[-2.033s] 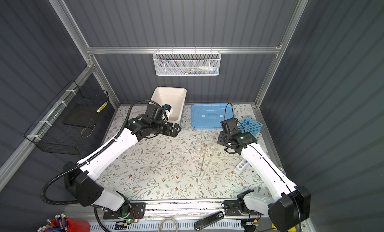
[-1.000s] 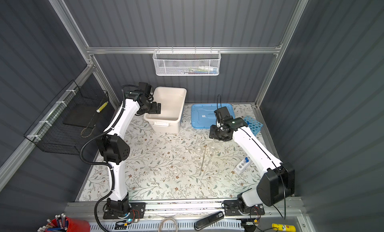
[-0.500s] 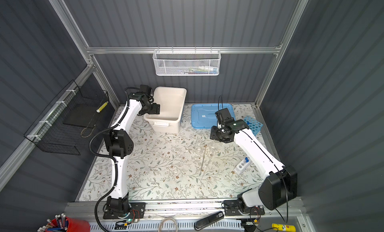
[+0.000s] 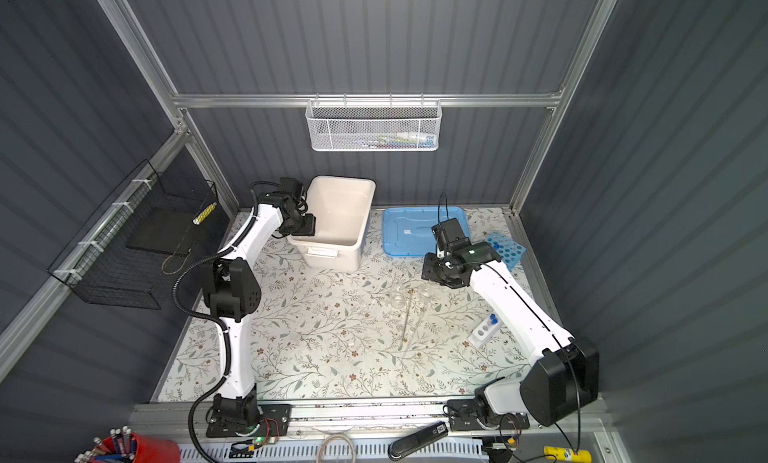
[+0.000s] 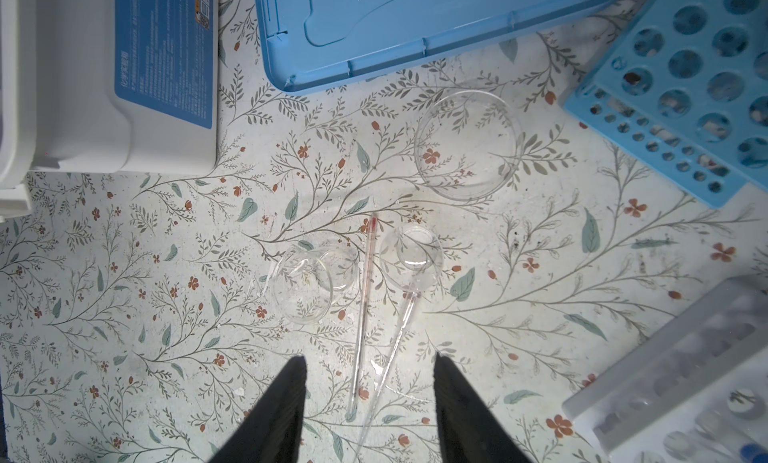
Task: Organize the chemistry lab equipment
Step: 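Move the right gripper over the glassware while the left moves over the bin, then pull the white bin nearer with the left gripper while the right lowers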
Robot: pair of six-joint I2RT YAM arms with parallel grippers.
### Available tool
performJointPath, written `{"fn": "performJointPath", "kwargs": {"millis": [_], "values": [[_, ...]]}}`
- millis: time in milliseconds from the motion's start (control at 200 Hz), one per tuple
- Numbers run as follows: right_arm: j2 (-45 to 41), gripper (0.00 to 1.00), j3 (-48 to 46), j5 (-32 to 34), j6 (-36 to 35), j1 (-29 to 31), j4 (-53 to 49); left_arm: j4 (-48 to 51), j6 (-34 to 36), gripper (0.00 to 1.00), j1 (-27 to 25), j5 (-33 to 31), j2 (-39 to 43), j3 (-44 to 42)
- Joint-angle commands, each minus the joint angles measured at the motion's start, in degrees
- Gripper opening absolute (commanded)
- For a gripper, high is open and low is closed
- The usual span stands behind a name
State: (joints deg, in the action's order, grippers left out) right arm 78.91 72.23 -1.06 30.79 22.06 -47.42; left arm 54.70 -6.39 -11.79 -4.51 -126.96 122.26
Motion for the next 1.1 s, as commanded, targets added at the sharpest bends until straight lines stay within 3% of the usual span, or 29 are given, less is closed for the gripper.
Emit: {"fn": "performJointPath", "kwargs": {"millis": [0,370,796,1096], "values": [[-0.4,0.52,-1.2,0.3,-0.8,0.3,0.8,-0.3,0.2,0.48,0.4,0.7,4.6,-2.5],[0.0,0.52,-2.4,-0.7,-1.6,1.0,3.4,-1.7,-1.3,0.39,0.4,1.7,15.7,-17.4],[5.2,0.53,2.9,-4.5,-2.5,2.6,5.1,-4.8,-10.0,0.38,0.2,7.2,39.3,-45.1],[9.3,0.54,8.2,-4.9,1.2,8.2,5.2,-4.9,-17.5,0.38,-5.0,6.5,51.6,-58.9]]}}
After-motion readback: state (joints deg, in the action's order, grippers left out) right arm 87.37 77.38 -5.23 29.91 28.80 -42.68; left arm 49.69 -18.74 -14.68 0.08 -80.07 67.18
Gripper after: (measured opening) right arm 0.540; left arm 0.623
